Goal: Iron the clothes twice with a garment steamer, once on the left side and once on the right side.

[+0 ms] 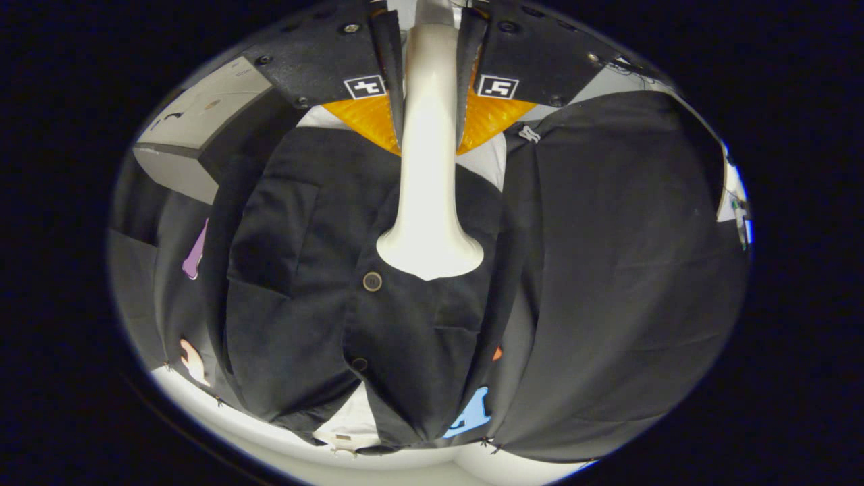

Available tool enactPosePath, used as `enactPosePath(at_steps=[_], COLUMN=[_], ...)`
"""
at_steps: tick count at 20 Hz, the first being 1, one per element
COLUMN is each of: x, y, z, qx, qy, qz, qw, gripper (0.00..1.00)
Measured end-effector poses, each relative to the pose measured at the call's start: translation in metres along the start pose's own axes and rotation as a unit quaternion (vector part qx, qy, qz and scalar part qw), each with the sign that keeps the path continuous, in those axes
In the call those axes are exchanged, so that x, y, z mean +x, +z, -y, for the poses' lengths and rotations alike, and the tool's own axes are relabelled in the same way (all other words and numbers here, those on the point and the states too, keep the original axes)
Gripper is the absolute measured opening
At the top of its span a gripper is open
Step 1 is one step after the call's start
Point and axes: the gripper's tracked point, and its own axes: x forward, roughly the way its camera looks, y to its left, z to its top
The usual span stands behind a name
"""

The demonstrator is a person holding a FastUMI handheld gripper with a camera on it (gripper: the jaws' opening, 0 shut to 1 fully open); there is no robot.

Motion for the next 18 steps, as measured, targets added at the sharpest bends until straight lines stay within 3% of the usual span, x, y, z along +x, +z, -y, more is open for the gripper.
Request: enactPosePath(at_steps=[10,14,18], x=[0.002,-0.018,-0.05], y=[-0.071,-0.096,-0.097], z=[-0.008,-0.001,0.03], qx=[-0.011,0.004,0.015], qy=[-0.012,-0.027,-0.043], qz=[-0.083,-0.109,-0.087], qw=[0.996,0.994,0.995], gripper=[0.36,0.36,0.36])
